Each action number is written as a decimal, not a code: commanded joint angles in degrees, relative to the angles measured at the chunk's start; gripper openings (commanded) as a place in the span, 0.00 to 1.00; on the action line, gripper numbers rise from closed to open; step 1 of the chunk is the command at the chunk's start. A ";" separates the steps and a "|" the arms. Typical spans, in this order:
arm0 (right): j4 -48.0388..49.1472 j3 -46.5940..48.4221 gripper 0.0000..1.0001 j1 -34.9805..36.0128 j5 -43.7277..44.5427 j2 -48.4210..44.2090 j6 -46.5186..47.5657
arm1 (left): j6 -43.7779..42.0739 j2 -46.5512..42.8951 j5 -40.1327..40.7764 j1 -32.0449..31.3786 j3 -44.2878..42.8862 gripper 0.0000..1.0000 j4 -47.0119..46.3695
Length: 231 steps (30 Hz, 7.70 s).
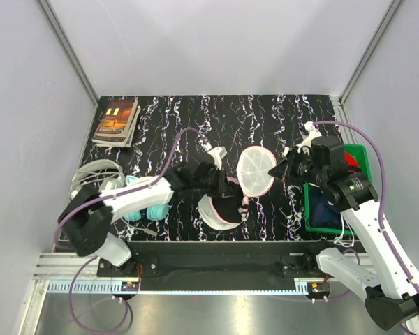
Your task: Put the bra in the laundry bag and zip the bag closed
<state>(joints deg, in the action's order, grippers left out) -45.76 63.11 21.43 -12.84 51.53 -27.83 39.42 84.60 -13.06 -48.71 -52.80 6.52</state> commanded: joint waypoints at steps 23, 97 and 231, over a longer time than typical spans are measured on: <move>-4.52 9.14 0.00 0.37 1.42 -0.55 -2.05 | -3.82 -0.65 3.83 1.51 -6.70 0.73 3.83; -8.55 3.77 0.19 0.28 8.01 3.06 0.85 | -5.22 -12.96 -3.82 15.66 -0.91 0.00 12.81; 9.90 -6.00 0.00 12.67 25.59 4.54 -38.17 | -5.76 13.93 9.99 9.15 -4.86 0.00 10.53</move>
<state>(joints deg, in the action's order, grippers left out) -31.70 50.13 34.24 13.45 56.75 -68.36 33.47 98.35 -5.56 -41.87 -59.09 18.37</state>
